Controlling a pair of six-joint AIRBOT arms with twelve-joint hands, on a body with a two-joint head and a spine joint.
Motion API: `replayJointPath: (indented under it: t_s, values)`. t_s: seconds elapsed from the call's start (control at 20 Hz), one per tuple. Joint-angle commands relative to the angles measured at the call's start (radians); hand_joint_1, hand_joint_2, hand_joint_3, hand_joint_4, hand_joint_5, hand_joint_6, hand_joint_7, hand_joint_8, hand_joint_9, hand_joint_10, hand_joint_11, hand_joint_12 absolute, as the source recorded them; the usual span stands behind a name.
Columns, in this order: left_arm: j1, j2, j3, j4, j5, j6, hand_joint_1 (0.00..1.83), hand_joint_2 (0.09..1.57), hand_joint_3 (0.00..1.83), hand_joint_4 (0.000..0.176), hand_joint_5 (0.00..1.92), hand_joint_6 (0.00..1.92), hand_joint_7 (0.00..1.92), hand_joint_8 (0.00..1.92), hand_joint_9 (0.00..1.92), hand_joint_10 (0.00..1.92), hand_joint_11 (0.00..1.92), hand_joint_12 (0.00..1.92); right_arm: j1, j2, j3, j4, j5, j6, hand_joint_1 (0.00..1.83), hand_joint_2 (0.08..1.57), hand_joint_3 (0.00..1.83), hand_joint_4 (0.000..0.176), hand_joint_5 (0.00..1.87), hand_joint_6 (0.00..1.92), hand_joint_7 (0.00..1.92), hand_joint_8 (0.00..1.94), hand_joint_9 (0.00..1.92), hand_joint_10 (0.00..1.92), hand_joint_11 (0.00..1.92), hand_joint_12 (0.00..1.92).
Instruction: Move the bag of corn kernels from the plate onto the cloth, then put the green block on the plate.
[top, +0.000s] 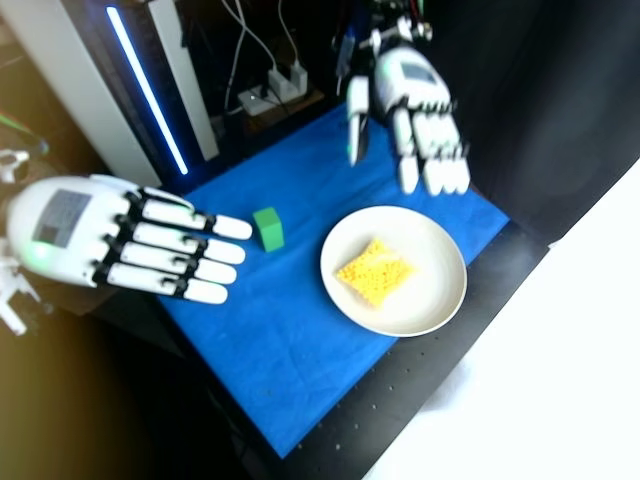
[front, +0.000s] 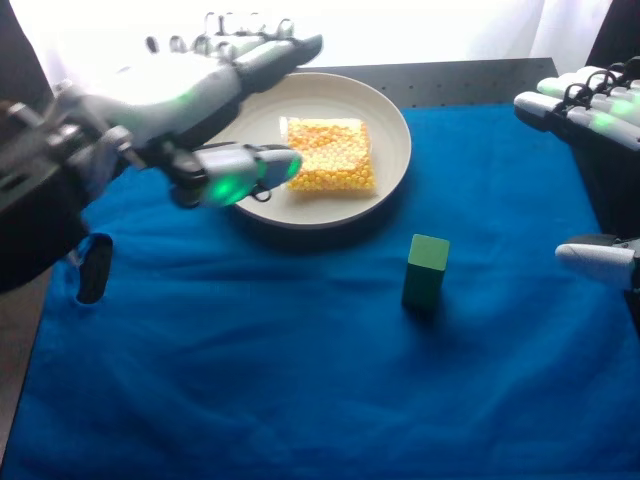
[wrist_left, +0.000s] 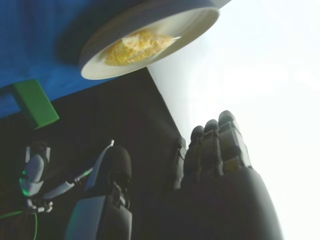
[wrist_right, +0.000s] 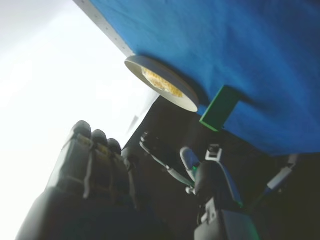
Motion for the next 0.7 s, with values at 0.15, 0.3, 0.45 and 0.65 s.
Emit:
replayJointPath:
  t_s: [0.15, 0.3, 0.45, 0.65]
  values:
    - [-0.077, -0.116, 0.126, 0.009, 0.116, 0.001, 0.73, 1.21, 0.00, 0.063, 0.02, 0.01, 0.00, 0.00, 0.00, 0.00, 0.00, 0.56, 0.004, -0.006, 0.002, 0.009, 0.123, 0.012, 0.50, 1.22, 0.00, 0.038, 0.00, 0.00, 0.00, 0.00, 0.00, 0.00, 0.00, 0.00]
    - [-0.085, -0.204, 0.225, -0.023, 0.228, 0.001, 0.76, 1.16, 0.00, 0.090, 0.00, 0.00, 0.00, 0.00, 0.00, 0.00, 0.00, 0.22, 0.002, -0.009, 0.003, 0.009, 0.123, 0.017, 0.42, 1.24, 0.01, 0.017, 0.00, 0.00, 0.00, 0.00, 0.00, 0.00, 0.00, 0.00]
    - [-0.082, -0.221, 0.246, -0.039, 0.249, 0.001, 0.84, 1.17, 0.00, 0.056, 0.03, 0.01, 0.02, 0.00, 0.05, 0.02, 0.00, 0.45, 0.001, -0.009, 0.003, 0.009, 0.123, 0.022, 0.39, 1.26, 0.01, 0.016, 0.00, 0.00, 0.00, 0.00, 0.00, 0.00, 0.00, 0.00]
    - [-0.078, -0.224, 0.253, -0.050, 0.247, 0.001, 1.53, 1.22, 0.00, 0.000, 0.58, 0.12, 0.50, 0.09, 0.57, 1.41, 0.42, 1.66, -0.003, -0.011, 0.003, 0.010, 0.123, 0.026, 0.37, 1.27, 0.01, 0.029, 0.00, 0.00, 0.00, 0.00, 0.00, 0.00, 0.00, 0.00]
